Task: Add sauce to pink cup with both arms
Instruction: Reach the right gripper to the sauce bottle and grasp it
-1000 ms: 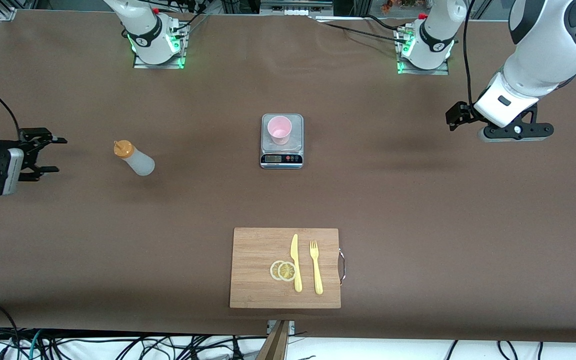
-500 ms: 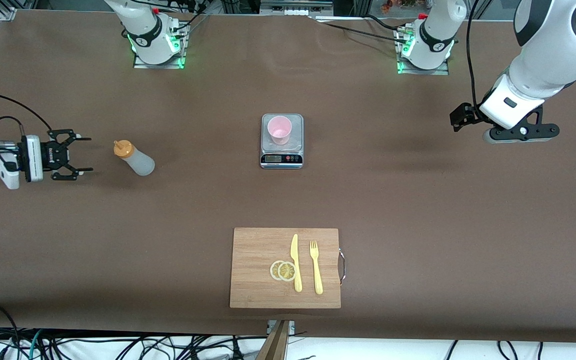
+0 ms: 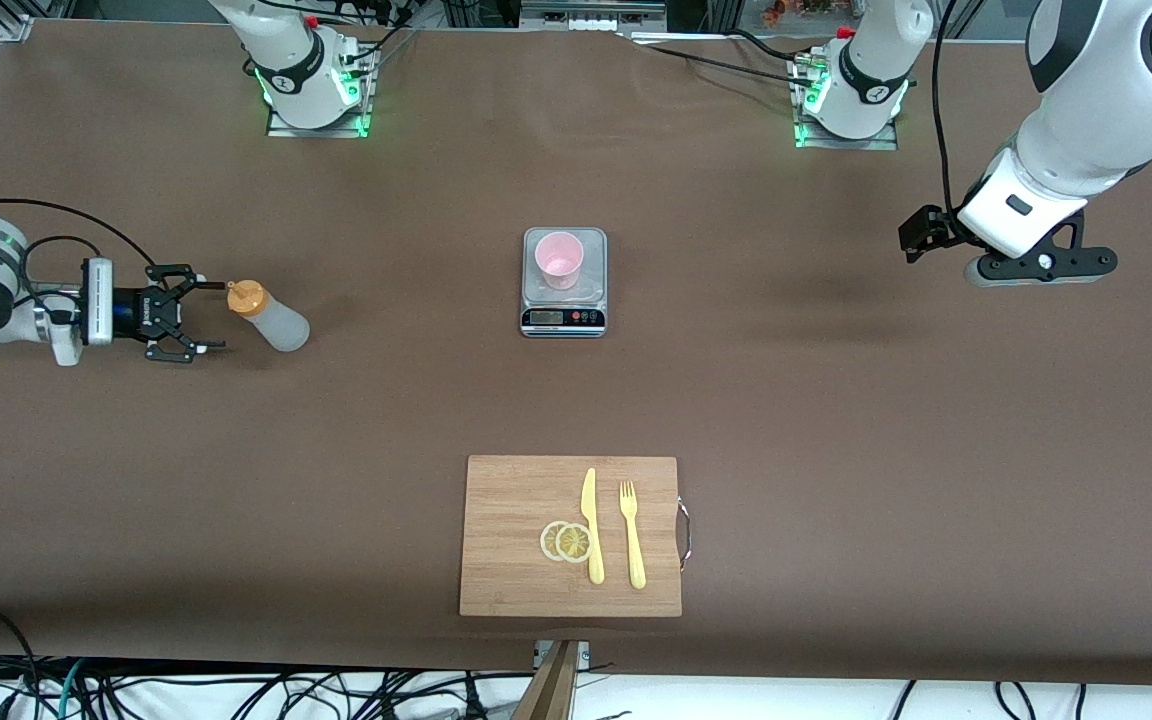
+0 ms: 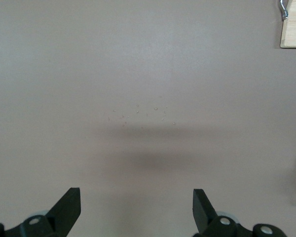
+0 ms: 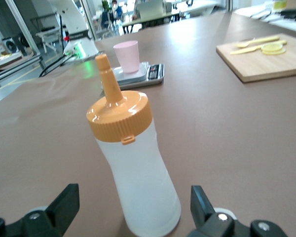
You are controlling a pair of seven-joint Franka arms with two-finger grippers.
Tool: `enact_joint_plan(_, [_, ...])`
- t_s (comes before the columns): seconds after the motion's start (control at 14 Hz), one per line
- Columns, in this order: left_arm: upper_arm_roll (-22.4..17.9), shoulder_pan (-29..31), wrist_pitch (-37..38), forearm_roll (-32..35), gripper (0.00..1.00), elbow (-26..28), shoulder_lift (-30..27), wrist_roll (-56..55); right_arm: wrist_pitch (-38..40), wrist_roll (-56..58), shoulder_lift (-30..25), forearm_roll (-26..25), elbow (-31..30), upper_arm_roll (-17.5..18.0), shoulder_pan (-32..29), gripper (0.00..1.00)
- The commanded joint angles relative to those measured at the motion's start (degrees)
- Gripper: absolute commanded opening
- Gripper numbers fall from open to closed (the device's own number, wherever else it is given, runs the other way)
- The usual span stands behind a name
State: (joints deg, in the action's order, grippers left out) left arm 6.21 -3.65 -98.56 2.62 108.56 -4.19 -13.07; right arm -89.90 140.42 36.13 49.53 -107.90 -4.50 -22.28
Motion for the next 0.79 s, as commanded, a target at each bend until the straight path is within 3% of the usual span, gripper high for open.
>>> enact_joint_plan(0.0, [0.74, 0.66, 0.83, 0.72, 1.0, 0.07, -0.55, 0.15, 0.34, 5.9, 1.4, 3.73, -2.32, 0.73, -1.1, 1.0])
enact_joint_plan(0.71, [0.74, 0.66, 0.83, 0.72, 1.0, 0.07, -0.55, 0.15, 2.72, 12.23, 2.19, 8.22, -5.83, 1.78, -0.05, 1.0])
